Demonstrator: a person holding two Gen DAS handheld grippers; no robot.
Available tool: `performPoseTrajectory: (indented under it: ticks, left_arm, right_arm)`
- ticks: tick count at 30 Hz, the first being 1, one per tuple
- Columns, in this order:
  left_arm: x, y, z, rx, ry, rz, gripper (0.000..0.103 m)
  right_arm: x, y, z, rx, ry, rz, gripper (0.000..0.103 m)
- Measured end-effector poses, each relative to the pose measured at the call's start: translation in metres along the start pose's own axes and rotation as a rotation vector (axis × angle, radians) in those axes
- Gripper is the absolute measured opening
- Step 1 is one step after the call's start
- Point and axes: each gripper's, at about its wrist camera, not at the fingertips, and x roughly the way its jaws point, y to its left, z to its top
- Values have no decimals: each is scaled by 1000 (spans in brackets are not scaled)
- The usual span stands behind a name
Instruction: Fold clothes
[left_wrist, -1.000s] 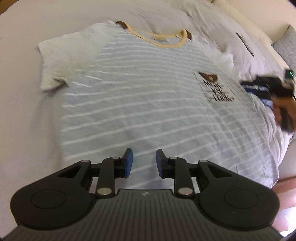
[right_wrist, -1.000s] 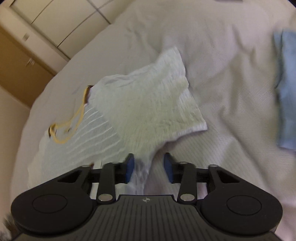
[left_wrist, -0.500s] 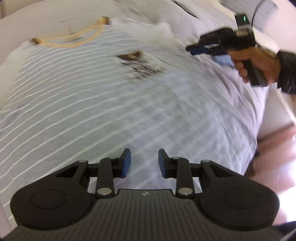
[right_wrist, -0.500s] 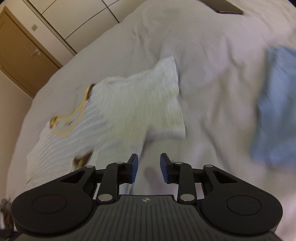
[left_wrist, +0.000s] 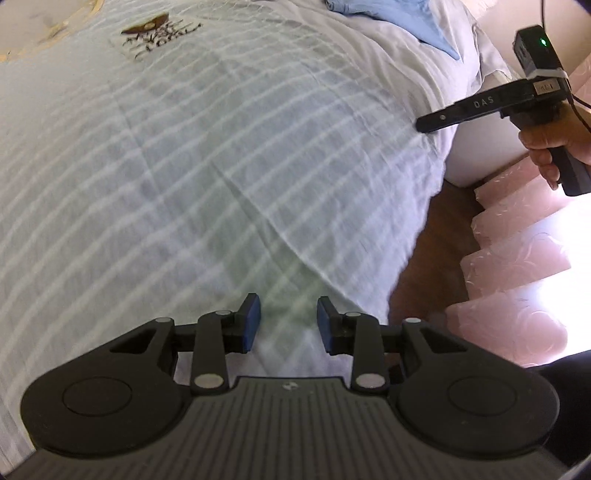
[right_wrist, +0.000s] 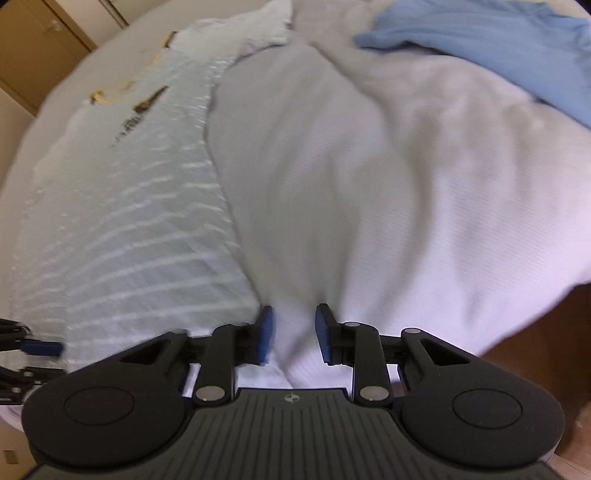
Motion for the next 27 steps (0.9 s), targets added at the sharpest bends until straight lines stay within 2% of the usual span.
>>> performPoseTrajectory:
  ticks: [3,5,8,14,17,20,23,27]
  left_arm:
    - [-13,-4,-16,-30,11,-2,28]
    - [-28,-7,-32,-54,0,12,28]
    - [-55,-1,-61,-125,-44,75,28]
    - [-88,50,-120,-346,-98,257,28]
    - [-82,70,-143,-400,-81,254,29]
    - [-78,69,-160,-361,-78,228,29]
    - [-84,66,-171,-333,-75,208,29]
    - [-92,60,-185,-279,-63,193,29]
  right_arm:
    - [-15,-2,-17,-2,0,-65,30]
    - [-23,17,-14,-37,-33,-51,31]
    - [-23,56,-6,-97,-56,23,32]
    - [27,157,-13,-277,8,201,32]
    - [53,195,-29,-359,45,239,32]
    - [72,215,-52,-454,104,210,32]
    - [71,208,-70,-505,150,137,31]
    - [55,190,-78,-429,186,2,31]
